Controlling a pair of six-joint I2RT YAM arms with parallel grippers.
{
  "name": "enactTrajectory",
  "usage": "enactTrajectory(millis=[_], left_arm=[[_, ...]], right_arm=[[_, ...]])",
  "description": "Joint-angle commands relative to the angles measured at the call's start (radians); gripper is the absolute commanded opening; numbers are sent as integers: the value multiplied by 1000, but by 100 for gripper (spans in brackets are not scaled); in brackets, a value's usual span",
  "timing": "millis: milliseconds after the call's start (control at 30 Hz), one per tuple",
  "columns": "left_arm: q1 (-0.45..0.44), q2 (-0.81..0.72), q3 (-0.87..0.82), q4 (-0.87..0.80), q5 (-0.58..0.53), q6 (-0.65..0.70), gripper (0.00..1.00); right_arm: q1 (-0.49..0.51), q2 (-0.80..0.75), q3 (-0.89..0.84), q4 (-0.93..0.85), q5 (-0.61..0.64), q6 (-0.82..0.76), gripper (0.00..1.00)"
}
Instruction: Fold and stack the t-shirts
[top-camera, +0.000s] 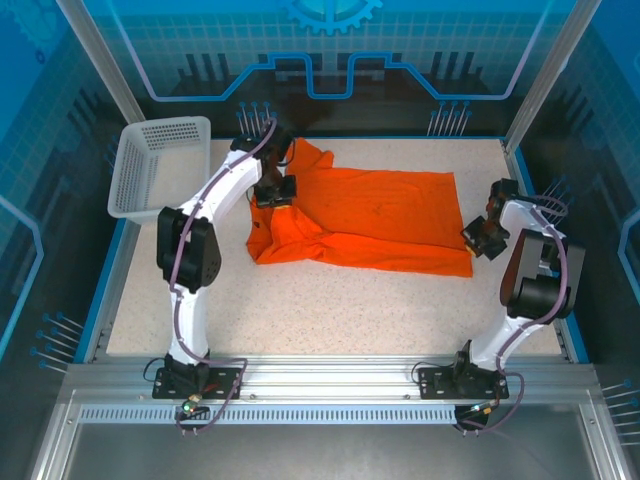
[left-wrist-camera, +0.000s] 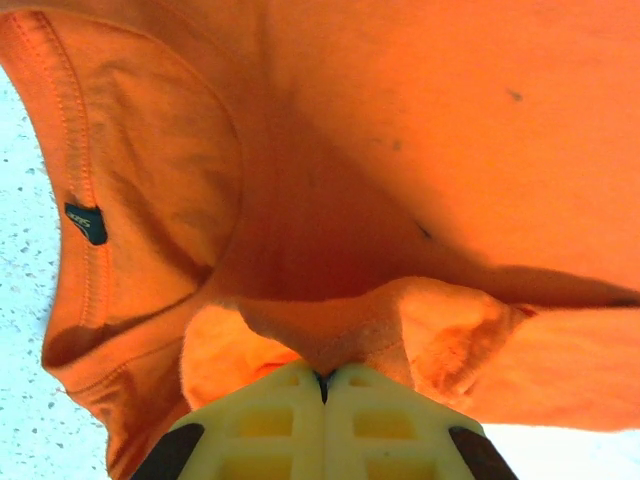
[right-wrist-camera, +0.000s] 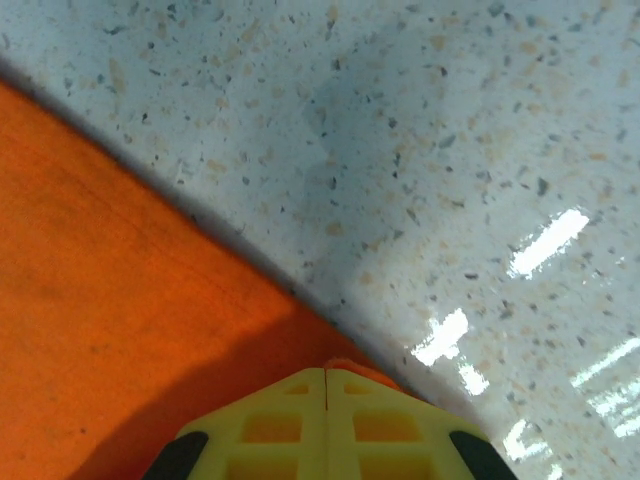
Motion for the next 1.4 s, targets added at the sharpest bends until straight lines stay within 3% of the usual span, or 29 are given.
enactTrajectory(millis=[0, 267, 433, 500, 567, 600, 633, 700, 733, 800, 1033, 1167, 1367], left_arm=[[38, 62, 70, -66, -11, 41, 5], [66, 237, 335, -146, 32, 27, 19], [82, 254, 405, -145, 47, -11, 28], [85, 225, 384, -140, 34, -24, 51], [87, 158, 284, -104, 9, -38, 61], [87, 103, 195, -67, 0, -48, 64], [88, 50, 107, -27, -7, -66, 67], [102, -114, -151, 116, 5, -130, 78], [115, -176, -260, 177, 27, -169, 79], [151, -297, -455, 286, 103, -240, 79], [202, -542, -826, 508, 259, -373, 78], [200, -568, -970, 647, 342, -443, 76], [197, -567, -1082, 779, 345, -525, 77]], right_arm=[[1, 37, 48, 2, -13, 11, 0], [50, 108, 159, -47, -8, 2, 0], [72, 122, 200, -59, -11, 1, 0], [74, 146, 223, -68, -13, -1, 0], [70, 174, 255, -95, 2, -9, 0], [65, 182, 265, -103, 10, -12, 7], [56, 184, 268, -103, 11, -15, 20], [35, 170, 269, -109, 14, -17, 60], [27, 155, 263, -110, 11, -21, 70], [19, 91, 229, -95, 9, -26, 81], [35, -150, -30, -1, -48, -50, 85], [41, -252, -212, 90, -141, -58, 84], [54, -289, -334, 140, -180, -79, 82]])
